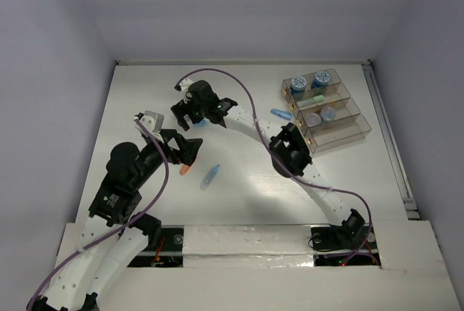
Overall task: Sort the stationery into containers
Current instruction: Pick up the stationery from the center of the board.
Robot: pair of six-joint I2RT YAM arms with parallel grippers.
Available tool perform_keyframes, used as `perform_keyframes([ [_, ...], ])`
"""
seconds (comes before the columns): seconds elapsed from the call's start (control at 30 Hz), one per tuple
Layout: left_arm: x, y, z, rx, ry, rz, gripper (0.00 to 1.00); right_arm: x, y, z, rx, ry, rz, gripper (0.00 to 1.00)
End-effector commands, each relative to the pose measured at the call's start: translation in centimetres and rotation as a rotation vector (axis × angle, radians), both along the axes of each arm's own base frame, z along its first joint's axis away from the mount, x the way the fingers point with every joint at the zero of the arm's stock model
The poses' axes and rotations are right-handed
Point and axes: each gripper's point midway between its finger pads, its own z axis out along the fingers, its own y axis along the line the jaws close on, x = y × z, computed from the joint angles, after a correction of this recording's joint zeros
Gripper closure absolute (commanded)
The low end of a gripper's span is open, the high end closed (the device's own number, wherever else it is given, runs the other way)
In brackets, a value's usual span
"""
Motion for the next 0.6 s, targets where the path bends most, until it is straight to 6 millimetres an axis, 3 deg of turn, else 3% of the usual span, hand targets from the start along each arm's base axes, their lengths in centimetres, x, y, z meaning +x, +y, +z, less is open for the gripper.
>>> perform_keyframes([
  [0.0, 0.0, 0.0, 2.3, -0.027, -0.07, -0.002, 0.01, 1.5, 0.8, 0.8, 0.016, -0.065, -0.015, 0.0],
  [0.07, 0.0, 0.0, 2.3, -0.025, -0.07, -0.008, 0.01, 1.9, 1.3, 0.6, 0.036, -0.069, -0.028, 0.0],
  [0.1, -0.1, 0.0, 2.3, -0.028, -0.072, -0.008, 0.01, 2.0, 1.4, -0.4, 0.031, -0.058, -0.029, 0.01],
  [0.13, -0.1, -0.1, 2.3, -0.026, -0.071, -0.011, 0.01, 2.4, 1.7, 0.8, 0.05, -0.078, -0.034, 0.02],
  [0.2, 0.0, -0.1, 2.3, -0.027, -0.07, -0.013, 0.01, 2.6, 1.8, 1.2, 0.076, -0.075, -0.059, 0.02],
  [0.23, 0.0, -0.2, 2.2, -0.025, -0.068, -0.016, 0.01, 2.9, 2.2, 2.6, 0.112, -0.102, -0.057, 0.03],
  [0.33, -0.1, -0.3, 2.2, -0.025, -0.066, -0.025, 0.01, 2.9, 2.2, 1.9, 0.114, -0.097, -0.063, 0.05],
  [0.57, -0.2, -0.4, 2.3, -0.03, -0.072, -0.033, 0.01, 3.3, 2.3, 2.4, 0.127, -0.104, -0.084, 0.09],
])
